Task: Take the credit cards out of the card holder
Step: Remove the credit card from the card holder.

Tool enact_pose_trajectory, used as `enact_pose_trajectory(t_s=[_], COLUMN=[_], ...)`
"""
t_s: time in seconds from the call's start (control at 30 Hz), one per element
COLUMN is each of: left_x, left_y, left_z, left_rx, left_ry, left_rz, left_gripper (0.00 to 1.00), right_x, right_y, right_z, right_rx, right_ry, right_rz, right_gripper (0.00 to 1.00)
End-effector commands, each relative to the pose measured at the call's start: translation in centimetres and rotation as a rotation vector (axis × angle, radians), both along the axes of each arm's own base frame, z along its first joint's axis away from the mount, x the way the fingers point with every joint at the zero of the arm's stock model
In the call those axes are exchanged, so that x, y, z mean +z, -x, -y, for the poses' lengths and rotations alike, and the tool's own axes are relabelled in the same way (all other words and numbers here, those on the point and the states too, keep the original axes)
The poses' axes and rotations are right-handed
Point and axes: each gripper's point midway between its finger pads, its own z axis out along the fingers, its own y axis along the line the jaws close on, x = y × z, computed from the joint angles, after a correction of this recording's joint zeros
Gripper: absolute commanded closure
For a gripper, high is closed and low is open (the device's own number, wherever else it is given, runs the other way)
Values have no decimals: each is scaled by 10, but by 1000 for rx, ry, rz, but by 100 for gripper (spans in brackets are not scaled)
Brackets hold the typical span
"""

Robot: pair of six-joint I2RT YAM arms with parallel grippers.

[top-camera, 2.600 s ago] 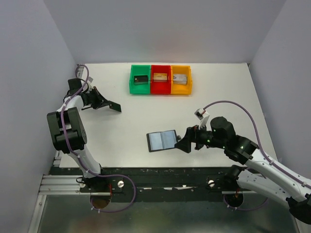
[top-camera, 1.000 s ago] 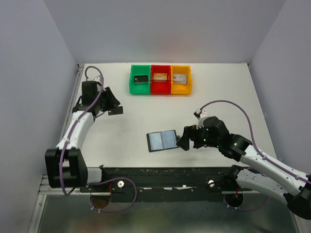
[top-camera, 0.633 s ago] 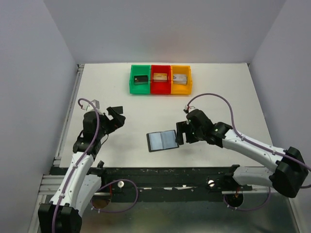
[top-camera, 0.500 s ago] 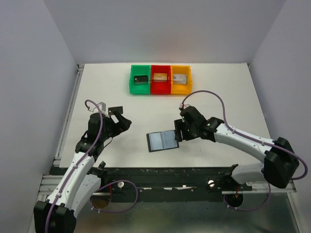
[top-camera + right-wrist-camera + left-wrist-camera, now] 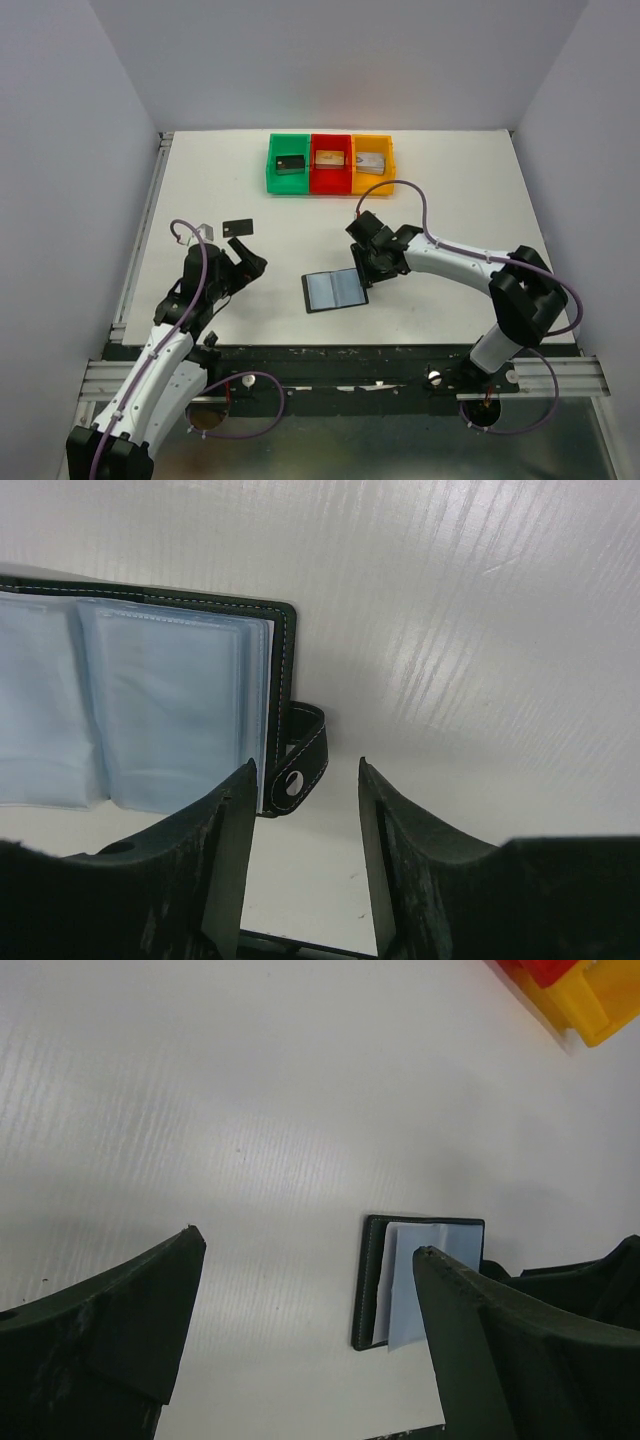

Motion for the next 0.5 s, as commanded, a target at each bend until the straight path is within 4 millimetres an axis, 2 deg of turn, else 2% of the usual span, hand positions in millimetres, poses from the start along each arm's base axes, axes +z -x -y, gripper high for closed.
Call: enact_pose_trajectory(t_s=[0.0, 0.2, 0.33, 0.47], left_x=[5, 14, 23, 30], left_y=[-1, 1, 3, 6], left_z=[14, 40, 49, 59], left_rx=[-76, -207, -257, -323], left_ry=[30, 128, 160, 192], left_rz=[0, 55, 110, 138], left_gripper=[1, 1, 1, 4], right_x=[-4, -14, -17, -20], right_y=[-1, -1, -3, -6], right_z=[8, 5, 3, 0], right_rx=[2, 10, 18, 18], right_ry=[70, 79, 79, 68], right_rz=[-4, -31, -32, -39], right_gripper=[47, 51, 56, 68])
